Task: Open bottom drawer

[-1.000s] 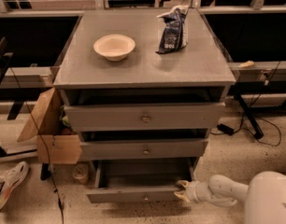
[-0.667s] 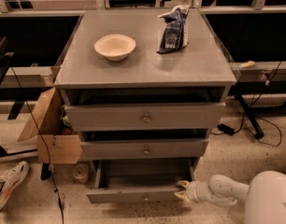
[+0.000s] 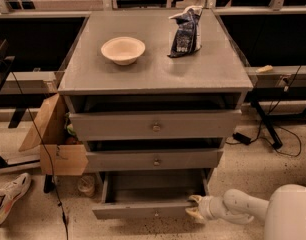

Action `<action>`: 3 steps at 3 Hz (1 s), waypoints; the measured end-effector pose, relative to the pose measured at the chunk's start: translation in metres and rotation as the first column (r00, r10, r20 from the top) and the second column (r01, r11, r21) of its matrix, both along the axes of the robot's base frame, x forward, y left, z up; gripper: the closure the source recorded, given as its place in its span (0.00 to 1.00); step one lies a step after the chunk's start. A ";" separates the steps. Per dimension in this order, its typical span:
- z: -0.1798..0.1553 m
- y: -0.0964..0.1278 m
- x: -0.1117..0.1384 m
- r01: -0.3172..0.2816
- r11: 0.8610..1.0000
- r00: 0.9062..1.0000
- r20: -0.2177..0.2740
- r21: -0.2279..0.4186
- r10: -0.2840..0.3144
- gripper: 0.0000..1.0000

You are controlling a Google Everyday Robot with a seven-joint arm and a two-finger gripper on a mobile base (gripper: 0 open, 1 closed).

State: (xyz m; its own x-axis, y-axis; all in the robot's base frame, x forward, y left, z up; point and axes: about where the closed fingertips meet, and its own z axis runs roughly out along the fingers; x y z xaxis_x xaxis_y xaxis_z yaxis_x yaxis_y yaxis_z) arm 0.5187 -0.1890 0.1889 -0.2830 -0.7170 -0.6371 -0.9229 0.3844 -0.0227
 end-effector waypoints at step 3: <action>-0.014 0.020 -0.039 -0.061 0.998 0.998 0.008 -0.025 0.061 0.19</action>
Offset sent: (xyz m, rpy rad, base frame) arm -0.0451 0.0309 -0.0169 -0.0163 -0.0369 0.0874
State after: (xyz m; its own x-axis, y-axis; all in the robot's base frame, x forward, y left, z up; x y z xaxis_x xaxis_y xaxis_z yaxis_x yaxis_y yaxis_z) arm 0.4800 -0.1692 0.1747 -0.2327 -0.7484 -0.6211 -0.9444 0.3264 -0.0394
